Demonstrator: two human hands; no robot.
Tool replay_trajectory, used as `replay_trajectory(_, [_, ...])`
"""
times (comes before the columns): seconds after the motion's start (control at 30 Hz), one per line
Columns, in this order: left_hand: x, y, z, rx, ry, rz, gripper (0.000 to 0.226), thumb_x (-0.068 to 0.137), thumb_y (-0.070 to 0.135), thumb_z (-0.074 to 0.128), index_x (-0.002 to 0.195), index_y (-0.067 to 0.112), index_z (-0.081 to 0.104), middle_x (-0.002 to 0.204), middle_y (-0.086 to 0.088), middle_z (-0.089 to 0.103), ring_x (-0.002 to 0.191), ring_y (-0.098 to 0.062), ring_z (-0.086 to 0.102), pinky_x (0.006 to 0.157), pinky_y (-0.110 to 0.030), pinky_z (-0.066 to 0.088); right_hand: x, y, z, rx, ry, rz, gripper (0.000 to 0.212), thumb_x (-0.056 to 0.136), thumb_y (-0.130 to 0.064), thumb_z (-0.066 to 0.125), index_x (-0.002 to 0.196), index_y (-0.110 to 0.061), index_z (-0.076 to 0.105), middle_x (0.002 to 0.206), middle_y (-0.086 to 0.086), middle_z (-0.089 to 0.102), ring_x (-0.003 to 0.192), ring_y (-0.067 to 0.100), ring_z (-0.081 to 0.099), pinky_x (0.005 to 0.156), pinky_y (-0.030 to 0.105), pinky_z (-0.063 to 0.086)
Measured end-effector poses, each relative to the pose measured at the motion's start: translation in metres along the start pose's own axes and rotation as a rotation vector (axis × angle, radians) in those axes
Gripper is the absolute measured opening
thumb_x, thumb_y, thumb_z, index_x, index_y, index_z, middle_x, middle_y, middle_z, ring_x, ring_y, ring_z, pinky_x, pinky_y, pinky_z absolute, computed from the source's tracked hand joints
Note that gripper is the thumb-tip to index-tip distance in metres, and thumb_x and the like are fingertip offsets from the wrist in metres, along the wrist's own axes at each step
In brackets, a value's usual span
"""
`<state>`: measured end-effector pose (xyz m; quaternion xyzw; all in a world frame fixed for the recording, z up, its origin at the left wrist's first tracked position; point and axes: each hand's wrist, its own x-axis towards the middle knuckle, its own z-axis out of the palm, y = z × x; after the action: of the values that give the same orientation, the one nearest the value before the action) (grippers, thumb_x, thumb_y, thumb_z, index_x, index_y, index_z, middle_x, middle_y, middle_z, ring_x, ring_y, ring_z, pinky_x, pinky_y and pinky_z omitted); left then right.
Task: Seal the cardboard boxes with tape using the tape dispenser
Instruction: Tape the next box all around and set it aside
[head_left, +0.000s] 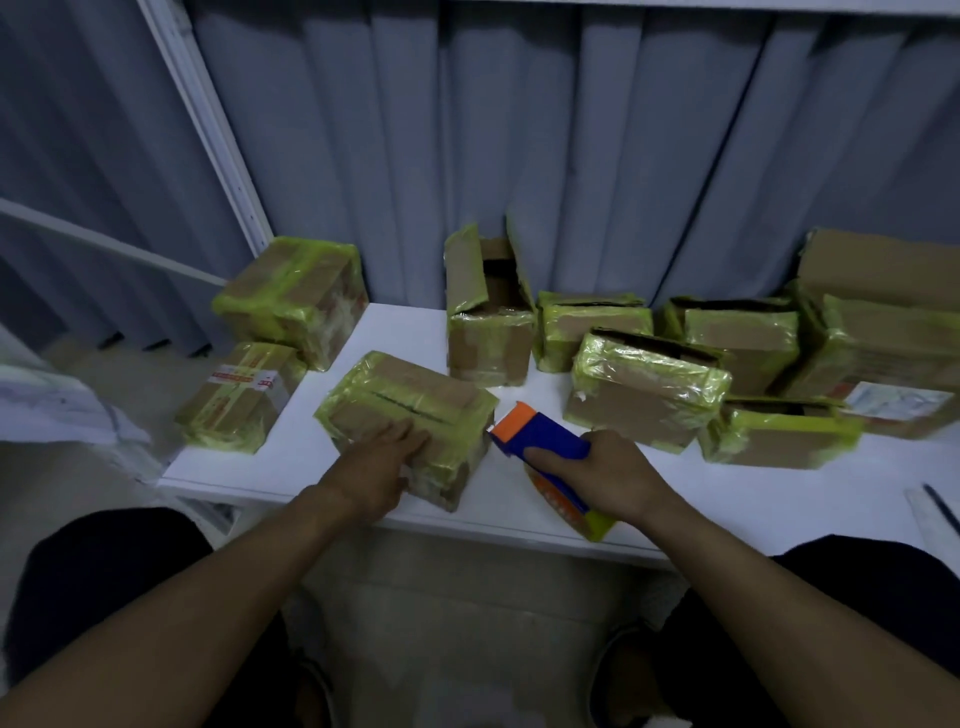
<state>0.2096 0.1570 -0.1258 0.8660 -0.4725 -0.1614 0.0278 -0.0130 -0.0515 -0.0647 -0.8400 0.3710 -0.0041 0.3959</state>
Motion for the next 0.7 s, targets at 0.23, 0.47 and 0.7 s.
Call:
replay_trajectory(0.23, [0.002,0.049,0.016,0.104,0.361,0.107,0.034,0.093,0.054,0.048,0.093,0.027,0.069,0.098,0.007,0.070,0.086,-0.022,0.059,0.077,-0.034,0.046,-0.020,0.011,-0.006,0.026,0.060,-0.041,0.057,0.079,-0.070,0.071,0.086,-0.014,0.069,0.077,0.000,0.073,0.067,0.009,0.070,0.062,0.029,0.054])
replay_trajectory(0.47, [-0.014,0.041,-0.019,-0.181,0.095,0.067,0.087,0.076,0.063,0.073,0.150,0.040,0.033,0.161,0.007,0.023,0.147,-0.021,0.020,0.118,-0.041,0.020,-0.019,0.014,-0.006,-0.060,0.069,-0.074,0.053,0.081,-0.070,0.069,0.083,-0.017,0.064,0.078,-0.001,0.069,0.070,0.009,0.067,0.058,0.023,0.049])
replay_trajectory(0.7, [-0.016,0.026,-0.010,-0.032,0.066,-0.244,0.092,0.075,0.085,0.049,0.151,0.039,0.024,0.163,0.000,0.018,0.146,-0.037,0.018,0.107,-0.052,0.038,-0.020,0.010,0.005,-0.062,0.042,-0.115,0.052,0.080,-0.073,0.068,0.082,-0.020,0.063,0.075,-0.006,0.067,0.068,0.005,0.065,0.054,0.016,0.041])
